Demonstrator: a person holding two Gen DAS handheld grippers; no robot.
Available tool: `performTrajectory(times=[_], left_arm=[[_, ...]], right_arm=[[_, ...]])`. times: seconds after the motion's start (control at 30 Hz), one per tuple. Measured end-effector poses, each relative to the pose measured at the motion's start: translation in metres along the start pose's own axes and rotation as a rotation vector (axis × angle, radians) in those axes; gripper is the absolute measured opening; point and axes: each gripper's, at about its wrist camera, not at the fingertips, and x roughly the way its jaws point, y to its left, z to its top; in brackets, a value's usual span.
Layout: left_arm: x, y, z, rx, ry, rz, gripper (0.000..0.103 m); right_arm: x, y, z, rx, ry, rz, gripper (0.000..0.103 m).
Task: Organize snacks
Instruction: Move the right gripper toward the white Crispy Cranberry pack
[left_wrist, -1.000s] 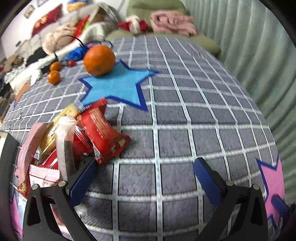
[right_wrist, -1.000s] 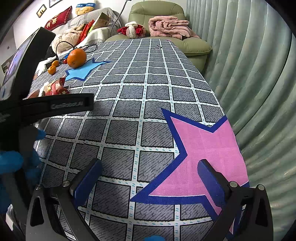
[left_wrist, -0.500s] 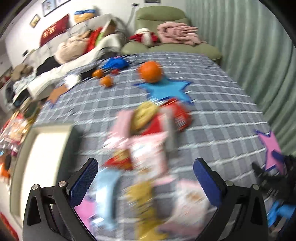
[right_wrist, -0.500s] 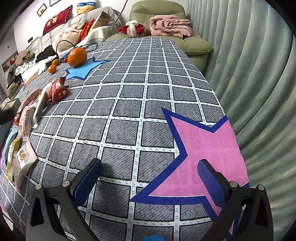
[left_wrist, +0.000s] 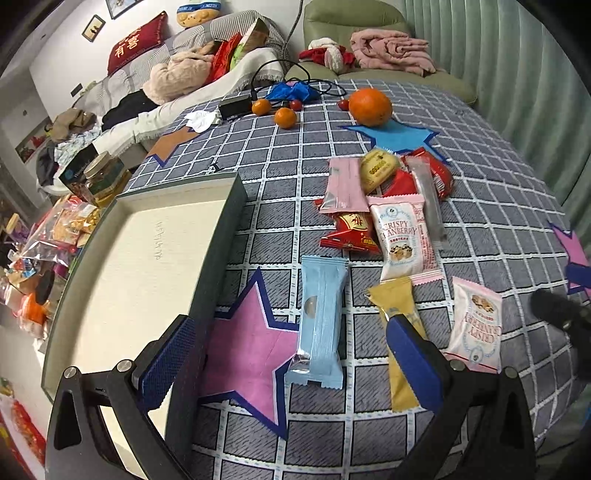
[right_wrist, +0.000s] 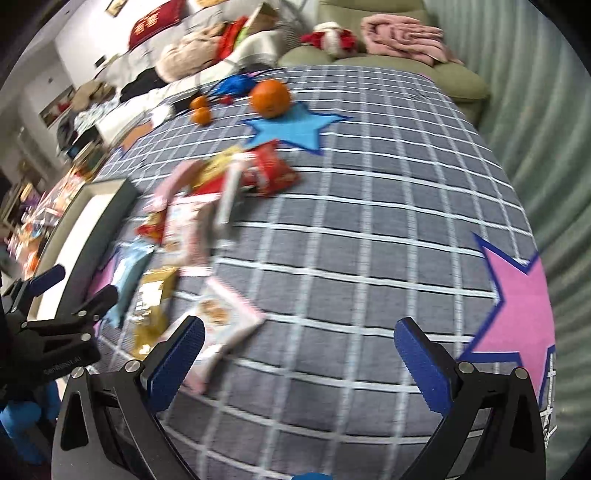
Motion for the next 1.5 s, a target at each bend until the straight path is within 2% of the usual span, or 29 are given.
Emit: performTrajectory(times=[0.13,0.3,0.43,0.63,0.8,0.93,1.07,1.2,1.3,1.43,1.5], left_arm=[[0.001,0.003,0.002,0.007,0.008,0.027,0.103],[0.006,0.007,-0.002,0.003,0.03,0.01,0.103],[0.004,0.008,-0.003,0.011,0.031,0.035,0.103],[0.005,0.008,-0.001,0.002,0.042,0.017,0.103],[0.013,-0.005,0.001,0.037,0.053,0.003,0.103],[0.027,-0.009,0.003,0.031,0.086,-0.008,0.103],[0.035,-0.003,0.0,0.019,0.113,0.006,0.103],[0.041,0.004,-0.003,-0.006,0.134,-0.018,0.103],[0.046,0.001,-0.002,0.004,0.14,-0.013,0.103],[0.052,-0.002,0.004,-0.01,0.14,-0.029,0.103],[0.052,-0.003,0.004,-0.01,0.144,-0.029,0.103]], right_arm=[[0.011,0.017,0.002,0.005,0.022,-0.024,0.103],[0.024,0.032,-0.001,-0.008,0.068,-0.04,0.103],[0.038,0.041,0.0,-0.018,0.098,-0.045,0.103],[0.05,0.04,0.002,-0.041,0.121,-0.048,0.103],[0.044,0.017,0.006,-0.025,0.109,-0.121,0.103],[0.04,0.005,0.005,0.034,0.117,-0.085,0.103],[0.047,0.017,0.003,0.03,0.137,-0.03,0.103],[0.049,0.024,0.001,-0.01,0.126,-0.047,0.103],[0.037,0.011,-0.001,0.027,0.113,-0.036,0.103],[0.03,-0.008,-0.01,0.14,0.16,-0.002,0.103],[0.03,-0.006,-0.017,0.13,0.196,0.004,0.103]])
